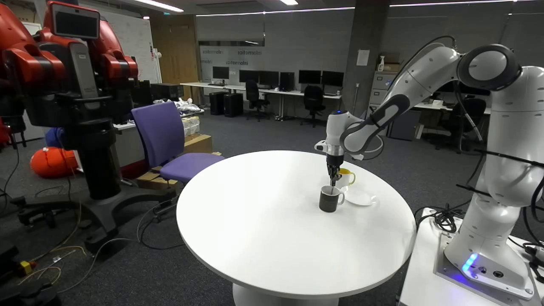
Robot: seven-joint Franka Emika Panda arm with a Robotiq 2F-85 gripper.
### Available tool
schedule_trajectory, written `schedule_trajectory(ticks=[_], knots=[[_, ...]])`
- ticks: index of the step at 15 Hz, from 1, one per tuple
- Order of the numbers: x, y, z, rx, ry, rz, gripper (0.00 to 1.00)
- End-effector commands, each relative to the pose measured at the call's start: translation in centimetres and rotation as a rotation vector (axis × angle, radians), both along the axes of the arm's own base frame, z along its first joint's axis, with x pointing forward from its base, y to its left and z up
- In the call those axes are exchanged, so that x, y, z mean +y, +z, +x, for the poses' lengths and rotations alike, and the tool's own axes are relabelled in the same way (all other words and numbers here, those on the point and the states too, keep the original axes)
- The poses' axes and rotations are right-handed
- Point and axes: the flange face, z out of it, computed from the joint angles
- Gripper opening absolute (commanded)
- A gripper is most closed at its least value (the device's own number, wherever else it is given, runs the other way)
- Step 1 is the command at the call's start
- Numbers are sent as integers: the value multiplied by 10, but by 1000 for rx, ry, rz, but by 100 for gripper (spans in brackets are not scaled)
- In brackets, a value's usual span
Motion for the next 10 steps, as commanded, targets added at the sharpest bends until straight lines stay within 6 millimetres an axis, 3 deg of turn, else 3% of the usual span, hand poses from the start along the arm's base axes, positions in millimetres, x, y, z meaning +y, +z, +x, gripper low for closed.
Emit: schedule_trajectory(ticks=[1, 5, 10], knots=[[-8, 7, 5, -2, 3, -15, 1], [-19, 4, -4, 18, 16, -43, 1], [-7, 3, -5, 24, 16, -3, 1]])
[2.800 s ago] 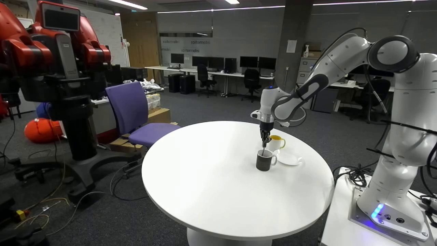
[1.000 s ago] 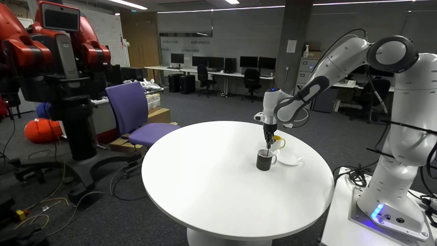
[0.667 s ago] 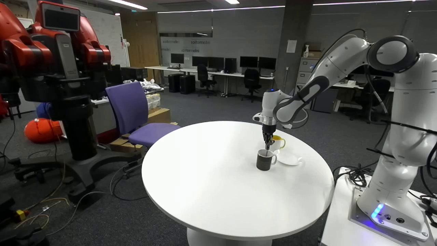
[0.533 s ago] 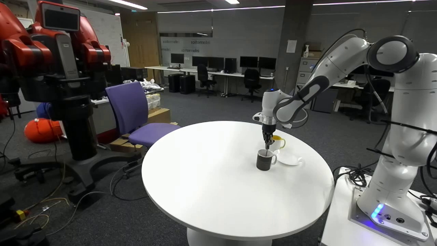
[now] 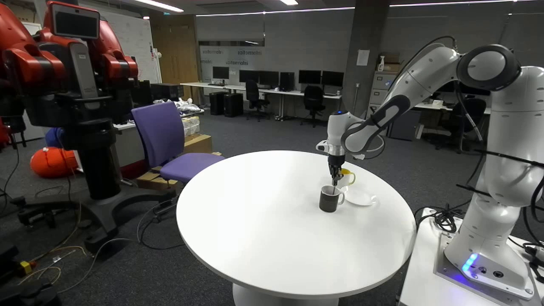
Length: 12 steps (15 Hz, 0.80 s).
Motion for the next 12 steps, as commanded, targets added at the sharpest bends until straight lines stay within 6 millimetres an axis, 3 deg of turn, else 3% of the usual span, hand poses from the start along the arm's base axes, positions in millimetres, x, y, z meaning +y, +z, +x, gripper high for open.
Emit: schedule_trajectory(ticks=[1, 6, 12], knots=[[6, 5, 1, 10, 15, 18, 1], [-3, 6, 12, -2, -2, -5, 1], [-8, 5, 0, 23, -3, 6, 1]])
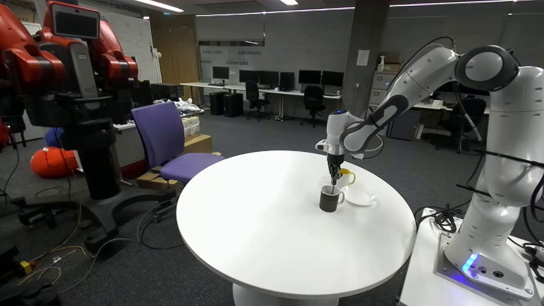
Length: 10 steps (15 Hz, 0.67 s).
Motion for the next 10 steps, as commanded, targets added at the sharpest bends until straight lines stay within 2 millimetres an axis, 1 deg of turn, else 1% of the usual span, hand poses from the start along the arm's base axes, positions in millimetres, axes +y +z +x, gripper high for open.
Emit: schedule_trajectory(ticks=[1, 4, 7, 10], knots=[[-2, 5, -5, 26, 11, 10, 1], [9, 7, 2, 17, 16, 24, 1], [15, 8, 10, 11, 10, 35, 1], [10, 10, 18, -3, 2, 21, 1]])
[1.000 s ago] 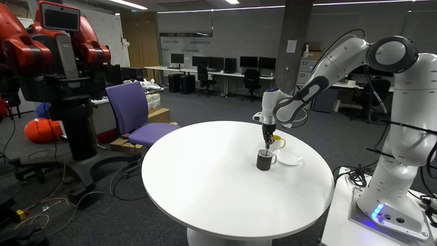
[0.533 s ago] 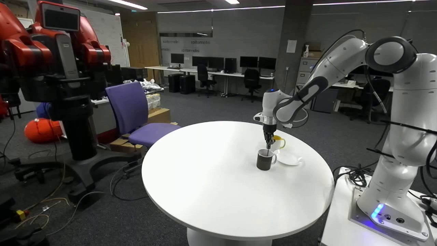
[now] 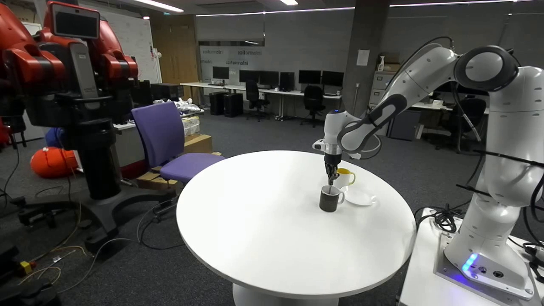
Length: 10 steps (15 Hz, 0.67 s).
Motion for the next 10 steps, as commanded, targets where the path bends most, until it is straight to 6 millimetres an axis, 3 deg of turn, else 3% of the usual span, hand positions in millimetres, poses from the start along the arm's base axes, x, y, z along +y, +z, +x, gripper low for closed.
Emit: schedule_trajectory(ticks=[1, 7, 10], knots=[[-9, 5, 13, 6, -8, -9, 1], [-28, -1, 5, 21, -22, -32, 1], [-23, -1, -2, 33, -16, -14, 1]])
